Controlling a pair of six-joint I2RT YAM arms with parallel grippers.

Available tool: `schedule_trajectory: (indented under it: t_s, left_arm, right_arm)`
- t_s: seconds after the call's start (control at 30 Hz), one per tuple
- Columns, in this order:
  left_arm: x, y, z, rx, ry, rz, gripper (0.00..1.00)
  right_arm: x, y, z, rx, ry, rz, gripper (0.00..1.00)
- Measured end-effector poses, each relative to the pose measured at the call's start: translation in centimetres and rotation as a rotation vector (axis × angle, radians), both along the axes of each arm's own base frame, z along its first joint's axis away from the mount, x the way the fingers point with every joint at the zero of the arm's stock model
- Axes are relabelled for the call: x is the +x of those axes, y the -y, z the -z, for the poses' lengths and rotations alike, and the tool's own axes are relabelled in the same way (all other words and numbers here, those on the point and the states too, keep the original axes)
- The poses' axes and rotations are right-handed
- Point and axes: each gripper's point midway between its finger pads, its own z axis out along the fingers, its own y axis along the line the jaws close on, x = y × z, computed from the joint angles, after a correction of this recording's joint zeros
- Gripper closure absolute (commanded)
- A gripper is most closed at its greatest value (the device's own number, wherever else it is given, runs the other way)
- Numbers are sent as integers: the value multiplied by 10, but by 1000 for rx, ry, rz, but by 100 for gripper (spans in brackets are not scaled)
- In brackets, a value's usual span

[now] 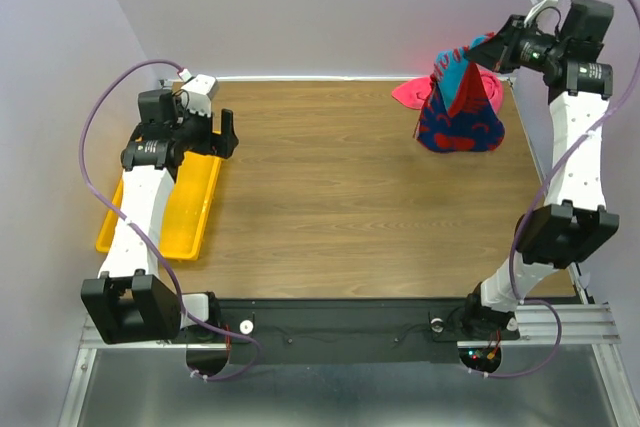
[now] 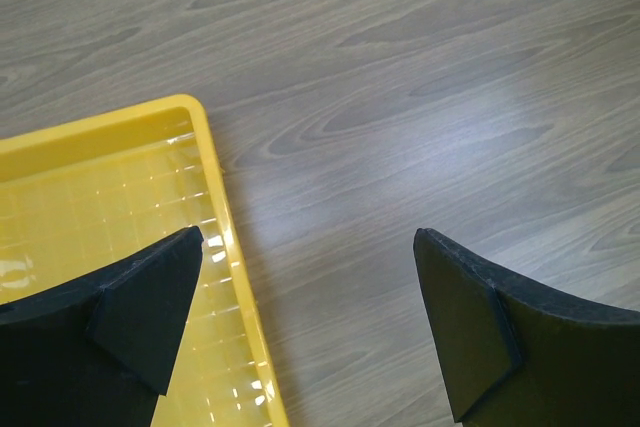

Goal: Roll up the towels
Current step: Move the towel to the center of the board

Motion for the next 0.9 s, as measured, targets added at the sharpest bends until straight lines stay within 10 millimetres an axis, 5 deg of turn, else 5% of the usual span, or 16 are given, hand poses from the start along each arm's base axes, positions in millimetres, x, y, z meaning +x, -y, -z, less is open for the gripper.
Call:
schedule_trajectory:
  t_s: [0.13, 0.27, 0.4, 0.5, 0.67, 0.9]
  left_arm:
    - [1, 6, -14, -20, 30, 28, 1]
    - [-1, 13, -19, -46, 40, 64, 1]
    - [-4, 20, -23, -70, 46, 99, 1]
    - [-6, 25, -25, -85, 49, 124, 1]
    - [-9, 33, -27, -103, 53, 171, 2]
    - [-17, 72, -3, -127, 50, 315, 11]
  right_arm:
    - [-41, -32, -54, 84, 99, -159, 99]
    - [-68, -47, -68, 118, 127, -228, 99]
    - [-95, -67, -41, 164, 62, -318, 99]
    - [-110, -81, 10, 212, -69, -368, 100]
    - [-116, -85, 64, 258, -231, -359, 99]
    - [-114, -85, 54, 245, -193, -362, 99]
